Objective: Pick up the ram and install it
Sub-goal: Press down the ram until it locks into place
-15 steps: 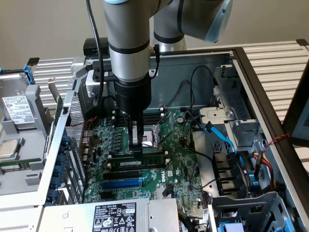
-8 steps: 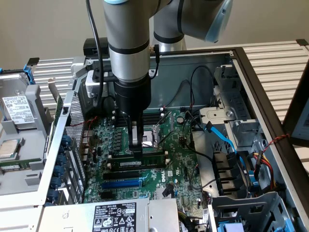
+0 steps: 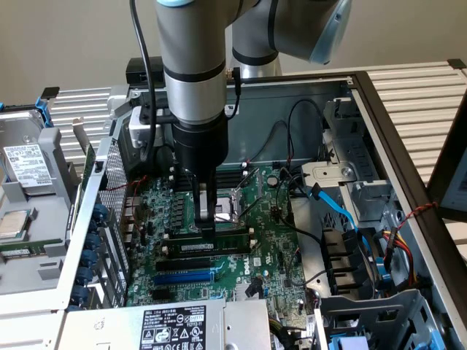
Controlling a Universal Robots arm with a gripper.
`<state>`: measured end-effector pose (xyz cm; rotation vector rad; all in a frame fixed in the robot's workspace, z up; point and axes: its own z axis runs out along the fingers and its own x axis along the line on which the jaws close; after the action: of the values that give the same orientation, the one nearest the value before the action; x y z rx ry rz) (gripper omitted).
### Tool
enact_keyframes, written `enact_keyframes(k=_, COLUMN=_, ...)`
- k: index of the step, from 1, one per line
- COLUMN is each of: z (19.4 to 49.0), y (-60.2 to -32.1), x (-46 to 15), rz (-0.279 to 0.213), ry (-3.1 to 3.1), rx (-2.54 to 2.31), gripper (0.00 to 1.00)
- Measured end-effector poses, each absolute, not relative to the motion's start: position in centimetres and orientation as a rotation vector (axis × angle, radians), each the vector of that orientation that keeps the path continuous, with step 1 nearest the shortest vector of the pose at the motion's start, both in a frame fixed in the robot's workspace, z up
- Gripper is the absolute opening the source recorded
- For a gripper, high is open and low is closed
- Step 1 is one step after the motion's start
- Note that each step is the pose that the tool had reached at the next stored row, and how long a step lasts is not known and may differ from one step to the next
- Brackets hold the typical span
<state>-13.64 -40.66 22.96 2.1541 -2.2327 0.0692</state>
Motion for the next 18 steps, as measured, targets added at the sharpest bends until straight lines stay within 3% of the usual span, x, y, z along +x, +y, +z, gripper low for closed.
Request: enact_keyframes(k=18, z=22.73, y=-40.66, x=-13.79, rz=0.076, ry=-2.235, rx=2.158, gripper=0.10)
